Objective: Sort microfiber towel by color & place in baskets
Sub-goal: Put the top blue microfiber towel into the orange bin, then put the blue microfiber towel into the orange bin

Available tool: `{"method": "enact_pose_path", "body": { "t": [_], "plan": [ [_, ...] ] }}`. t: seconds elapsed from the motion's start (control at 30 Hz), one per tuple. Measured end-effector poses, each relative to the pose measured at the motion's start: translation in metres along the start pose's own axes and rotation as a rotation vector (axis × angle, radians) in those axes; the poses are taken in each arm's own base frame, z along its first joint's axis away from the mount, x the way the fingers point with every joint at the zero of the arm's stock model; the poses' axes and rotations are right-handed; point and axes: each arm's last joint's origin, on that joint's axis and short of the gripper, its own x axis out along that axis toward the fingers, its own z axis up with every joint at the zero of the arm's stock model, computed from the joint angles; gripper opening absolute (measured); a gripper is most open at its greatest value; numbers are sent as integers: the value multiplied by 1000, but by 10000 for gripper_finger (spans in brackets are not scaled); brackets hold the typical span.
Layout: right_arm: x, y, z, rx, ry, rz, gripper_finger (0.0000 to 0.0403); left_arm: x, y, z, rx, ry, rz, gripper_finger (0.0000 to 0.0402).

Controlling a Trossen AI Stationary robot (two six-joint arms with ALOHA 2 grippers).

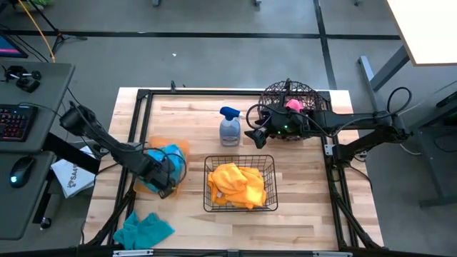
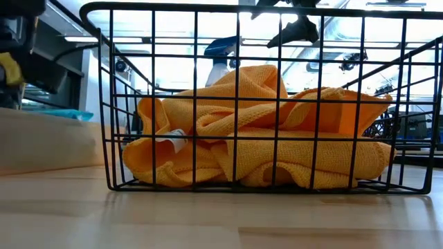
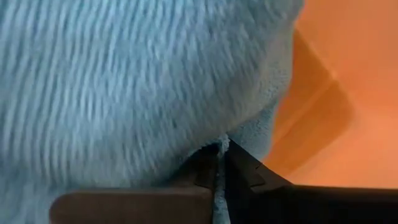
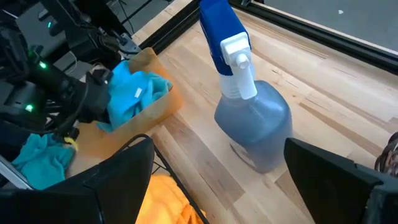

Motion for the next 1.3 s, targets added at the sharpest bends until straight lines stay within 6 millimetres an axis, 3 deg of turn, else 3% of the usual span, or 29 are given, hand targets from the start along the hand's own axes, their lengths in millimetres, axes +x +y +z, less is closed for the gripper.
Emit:
{"method": "enact_pose_path", "body": {
  "t": [0.17, 0.37, 0.63, 1.0, 1.3],
  "plan": [
    [0, 0, 0, 1, 0, 0, 355, 6, -2, 6, 77, 39, -15, 38],
    [0, 0, -1, 26, 17, 13, 355, 2, 2, 16, 133, 123, -57, 119],
    [0, 0, -1, 55, 21, 18, 355, -30, -2, 34, 273, 223, -135, 207],
    [0, 0, -1, 54, 21, 18, 355, -91, -15, 63, 374, 74, -214, 214],
    [0, 0, -1, 52, 20, 18, 355, -102, 0, 40, 417, 125, 53, 214]
  ]
}}
